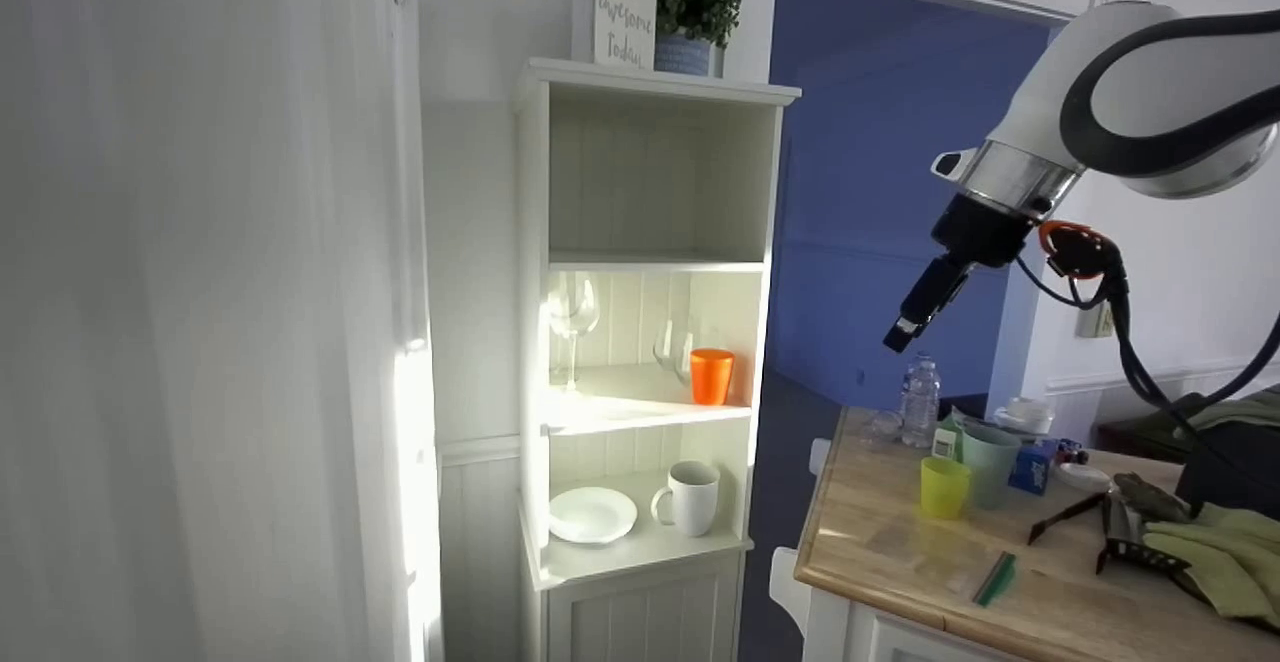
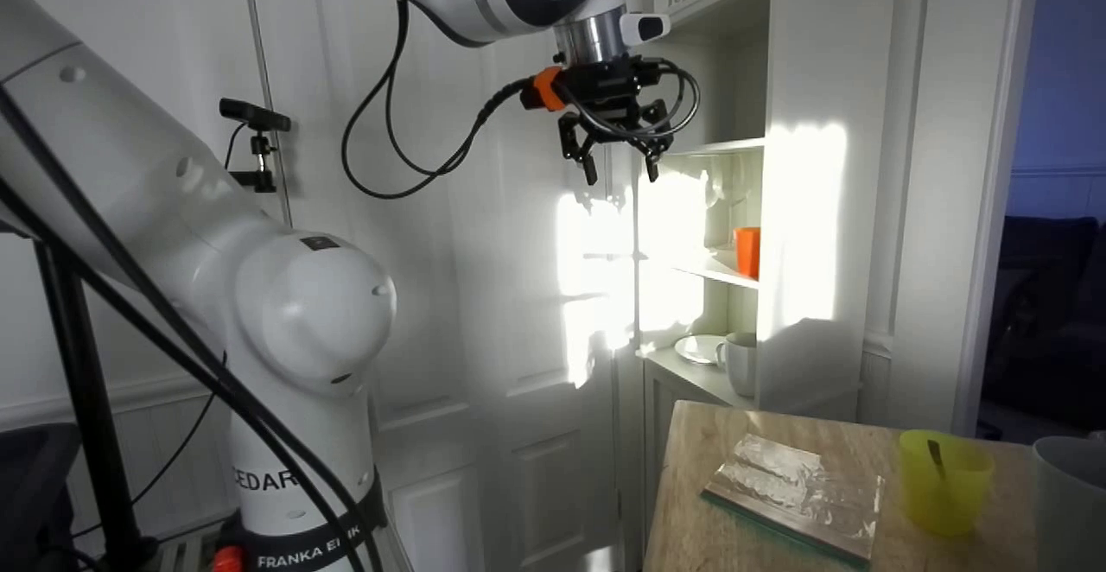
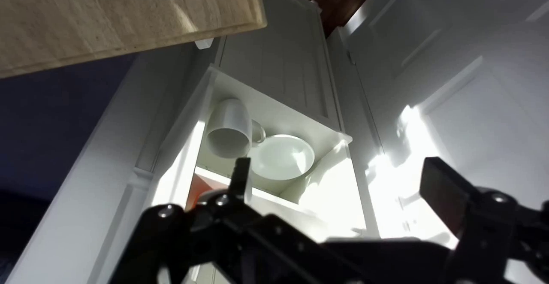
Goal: Put the orange cup on the middle shelf
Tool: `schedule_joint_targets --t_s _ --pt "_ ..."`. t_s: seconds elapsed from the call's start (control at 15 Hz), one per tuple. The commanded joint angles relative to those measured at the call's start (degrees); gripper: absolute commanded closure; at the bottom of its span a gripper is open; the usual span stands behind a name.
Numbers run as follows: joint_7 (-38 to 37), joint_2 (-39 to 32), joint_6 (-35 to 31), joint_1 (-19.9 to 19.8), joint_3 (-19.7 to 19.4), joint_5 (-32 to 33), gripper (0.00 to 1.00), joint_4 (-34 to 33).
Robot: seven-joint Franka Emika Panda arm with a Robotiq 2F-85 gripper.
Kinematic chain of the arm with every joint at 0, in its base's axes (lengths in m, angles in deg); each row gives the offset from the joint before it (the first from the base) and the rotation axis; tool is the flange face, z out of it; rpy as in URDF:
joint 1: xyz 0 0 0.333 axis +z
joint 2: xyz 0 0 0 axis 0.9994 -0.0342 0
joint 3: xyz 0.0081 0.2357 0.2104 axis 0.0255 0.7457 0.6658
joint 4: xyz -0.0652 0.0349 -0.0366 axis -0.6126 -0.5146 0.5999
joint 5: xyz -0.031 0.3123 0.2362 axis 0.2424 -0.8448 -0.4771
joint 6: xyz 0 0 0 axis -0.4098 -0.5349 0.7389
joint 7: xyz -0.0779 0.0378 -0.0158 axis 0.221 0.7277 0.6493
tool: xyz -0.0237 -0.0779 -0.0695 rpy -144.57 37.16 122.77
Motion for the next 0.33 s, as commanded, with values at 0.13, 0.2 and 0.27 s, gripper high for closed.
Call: schedule_joint_targets --t_s 0.13,0.2,0.27 --pt "1.37 -2.59 -0.83 -2.25 2.92 -1.93 0.00 0.00" --pt "1.37 -2.93 -0.96 -2.26 2.95 -1.93 0.00 0.00" --pt "1.37 -3.04 -0.97 -2.27 2.95 -1.94 0.00 -0.01"
